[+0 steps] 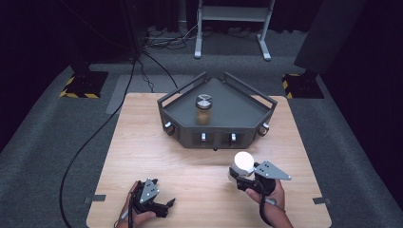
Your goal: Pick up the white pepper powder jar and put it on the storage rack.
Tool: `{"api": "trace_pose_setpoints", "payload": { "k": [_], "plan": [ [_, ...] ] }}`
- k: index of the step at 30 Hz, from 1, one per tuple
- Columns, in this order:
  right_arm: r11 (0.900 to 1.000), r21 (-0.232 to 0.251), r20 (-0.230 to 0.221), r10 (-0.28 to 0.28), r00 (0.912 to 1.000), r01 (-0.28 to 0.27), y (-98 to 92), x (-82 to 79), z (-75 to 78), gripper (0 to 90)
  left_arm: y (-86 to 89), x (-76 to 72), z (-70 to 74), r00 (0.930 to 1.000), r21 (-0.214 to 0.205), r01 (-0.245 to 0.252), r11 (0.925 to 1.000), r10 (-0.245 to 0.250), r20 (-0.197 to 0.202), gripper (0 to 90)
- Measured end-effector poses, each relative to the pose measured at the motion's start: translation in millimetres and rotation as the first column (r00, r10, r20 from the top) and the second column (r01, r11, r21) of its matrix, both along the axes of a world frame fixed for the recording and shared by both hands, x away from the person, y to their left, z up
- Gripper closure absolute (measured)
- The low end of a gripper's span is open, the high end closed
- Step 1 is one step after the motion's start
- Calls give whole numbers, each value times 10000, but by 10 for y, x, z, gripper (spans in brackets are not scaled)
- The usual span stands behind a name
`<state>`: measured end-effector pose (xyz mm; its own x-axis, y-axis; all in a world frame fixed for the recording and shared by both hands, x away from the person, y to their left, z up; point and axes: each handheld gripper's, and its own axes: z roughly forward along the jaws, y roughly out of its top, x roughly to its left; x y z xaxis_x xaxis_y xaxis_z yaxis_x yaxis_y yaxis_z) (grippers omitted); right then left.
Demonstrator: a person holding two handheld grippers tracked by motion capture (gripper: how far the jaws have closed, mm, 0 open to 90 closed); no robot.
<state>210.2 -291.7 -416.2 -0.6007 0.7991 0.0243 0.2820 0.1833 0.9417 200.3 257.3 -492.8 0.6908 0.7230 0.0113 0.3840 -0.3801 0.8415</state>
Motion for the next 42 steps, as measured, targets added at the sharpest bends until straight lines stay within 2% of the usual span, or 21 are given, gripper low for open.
{"api": "trace_pose_setpoints", "payload": {
  "k": [2,4,10,11,18,20,24,31,36,42],
  "plan": [
    [9997,129,41,-191,9998,190,-8,24,105,302,0,-1,1,10000,-1,-7,10000,7,-9,13],
    [9995,22,252,-320,9992,320,1,43,215,302,0,-1,1,10000,3,-5,10000,5,-7,13],
    [9981,297,359,-552,9978,541,0,167,480,302,0,-1,1,10000,1,-3,10000,3,-6,13],
    [9981,208,445,-586,9973,577,20,193,540,302,0,-1,1,10000,7,2,10000,-2,-4,13],
    [9977,138,694,-671,9953,663,85,309,755,302,1,1,2,10000,7,15,10000,-15,-9,13],
    [9970,241,731,-753,9945,737,94,344,789,302,1,1,2,10000,8,15,10000,-15,-8,13],
    [9961,72,932,-882,9917,879,143,432,889,302,2,3,2,10000,7,20,10000,-20,-13,13],
    [9935,50,869,-1137,9897,1137,207,643,1029,302,0,2,3,10000,27,28,10000,-28,-4,13],
    [9919,160,924,-1272,9876,1262,265,781,1056,302,-1,0,1,10000,7,16,10000,-16,-2,13],
    [9914,-23,977,-1300,9867,1308,330,932,1106,302,-1,1,2,10000,12,20,10000,-20,-4,13]
  ]
}}
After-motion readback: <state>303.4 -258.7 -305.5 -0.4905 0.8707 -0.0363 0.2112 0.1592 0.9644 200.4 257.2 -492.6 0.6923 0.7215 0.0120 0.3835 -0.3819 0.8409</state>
